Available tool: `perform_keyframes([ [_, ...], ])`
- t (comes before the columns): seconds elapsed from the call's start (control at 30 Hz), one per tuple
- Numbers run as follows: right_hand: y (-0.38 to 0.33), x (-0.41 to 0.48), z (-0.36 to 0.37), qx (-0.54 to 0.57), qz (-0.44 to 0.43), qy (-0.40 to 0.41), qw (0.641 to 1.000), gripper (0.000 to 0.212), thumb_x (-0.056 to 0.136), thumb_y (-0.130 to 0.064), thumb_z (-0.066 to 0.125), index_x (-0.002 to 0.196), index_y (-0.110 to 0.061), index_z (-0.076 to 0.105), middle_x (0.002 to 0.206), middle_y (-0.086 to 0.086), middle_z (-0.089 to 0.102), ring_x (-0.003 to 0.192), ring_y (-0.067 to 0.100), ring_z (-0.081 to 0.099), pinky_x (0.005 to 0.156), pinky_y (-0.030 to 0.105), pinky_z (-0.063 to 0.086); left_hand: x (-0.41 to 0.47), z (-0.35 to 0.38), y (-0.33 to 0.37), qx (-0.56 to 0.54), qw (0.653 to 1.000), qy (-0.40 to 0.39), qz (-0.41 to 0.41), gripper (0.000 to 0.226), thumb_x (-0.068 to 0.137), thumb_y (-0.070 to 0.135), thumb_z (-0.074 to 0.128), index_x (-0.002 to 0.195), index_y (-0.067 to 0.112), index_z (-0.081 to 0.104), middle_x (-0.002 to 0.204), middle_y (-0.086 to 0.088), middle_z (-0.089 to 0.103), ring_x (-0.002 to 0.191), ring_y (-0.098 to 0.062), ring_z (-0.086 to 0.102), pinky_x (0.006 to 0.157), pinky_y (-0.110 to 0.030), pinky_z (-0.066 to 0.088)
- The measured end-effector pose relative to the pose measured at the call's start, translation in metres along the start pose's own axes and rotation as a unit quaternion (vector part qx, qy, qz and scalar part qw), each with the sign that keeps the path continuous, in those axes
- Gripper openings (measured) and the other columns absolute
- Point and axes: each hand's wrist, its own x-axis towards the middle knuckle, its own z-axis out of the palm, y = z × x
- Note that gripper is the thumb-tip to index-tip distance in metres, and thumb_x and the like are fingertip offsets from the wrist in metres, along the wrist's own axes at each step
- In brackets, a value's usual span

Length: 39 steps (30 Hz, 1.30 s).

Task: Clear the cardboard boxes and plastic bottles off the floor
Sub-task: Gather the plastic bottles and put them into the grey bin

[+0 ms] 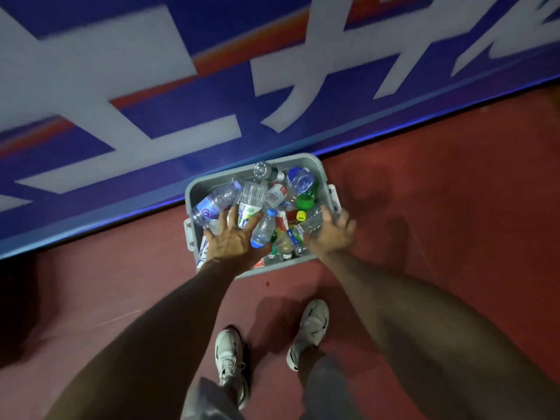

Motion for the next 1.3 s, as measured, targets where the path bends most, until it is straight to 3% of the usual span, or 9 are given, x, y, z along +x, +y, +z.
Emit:
perform_keyframes([
  [0.13,-0.024,-0.053,-0.091,-0.056,-0.046,0.023,0.997,0.079,0.088,-0.056,0.064,0.153,-0.042,0.023,0.163,0.007,0.006,0.143,0.036,0.015,0.106,0.052,0.033,-0.035,-0.086,0.028,-0.006,0.999,0.029,0.032,0.078,0.087,0.071,0.047,0.154,0.050,0.015,0.168,-0.006,-0.002,0.154,-0.030,-0.005,0.116,-0.067,0.015],
  [0.3,-0.043,-0.132,-0.162,-0.068,-0.058,0.067,0.994,0.078,0.090,-0.056,0.059,0.155,-0.039,0.020,0.162,0.009,0.010,0.142,0.037,0.021,0.105,0.053,0.035,-0.087,-0.170,0.042,0.025,0.994,0.048,0.096,0.077,0.091,0.071,0.042,0.156,0.046,0.011,0.167,-0.008,-0.007,0.153,-0.036,-0.007,0.116,-0.066,0.016],
  [0.47,-0.036,-0.219,-0.204,-0.024,0.021,0.103,0.994,0.081,0.087,-0.060,0.061,0.154,-0.043,0.019,0.164,0.008,0.004,0.146,0.037,0.014,0.108,0.059,0.031,-0.136,-0.223,0.058,0.058,0.980,0.075,0.176,0.074,0.094,0.066,0.043,0.157,0.043,0.011,0.167,-0.008,-0.006,0.153,-0.037,-0.006,0.116,-0.066,0.017],
  [0.6,-0.008,-0.287,-0.231,0.015,0.101,0.160,0.982,0.079,0.085,-0.058,0.064,0.152,-0.043,0.024,0.162,0.007,0.011,0.146,0.035,0.016,0.107,0.058,0.031,-0.178,-0.245,0.090,0.081,0.959,0.095,0.256,0.074,0.094,0.064,0.046,0.157,0.043,0.013,0.167,-0.008,-0.004,0.153,-0.035,-0.005,0.115,-0.066,0.018],
  [0.97,0.116,-0.468,-0.238,0.121,0.279,0.235,0.923,0.076,0.087,-0.056,0.063,0.152,-0.042,0.027,0.155,0.006,0.025,0.142,0.036,0.026,0.107,0.061,0.035,-0.312,-0.226,0.216,0.109,0.887,0.092,0.439,0.074,0.091,0.064,0.052,0.155,0.046,0.019,0.167,-0.007,0.003,0.153,-0.034,0.001,0.116,-0.065,0.019],
  [1.3,0.282,-0.681,-0.171,0.189,0.413,0.288,0.843,0.071,0.088,-0.057,0.059,0.151,-0.040,0.029,0.152,0.008,0.029,0.138,0.036,0.031,0.105,0.058,0.037,-0.523,-0.104,0.323,0.150,0.801,0.060,0.577,0.068,0.091,0.060,0.052,0.152,0.048,0.024,0.166,-0.007,0.009,0.152,-0.033,0.006,0.116,-0.061,0.019],
])
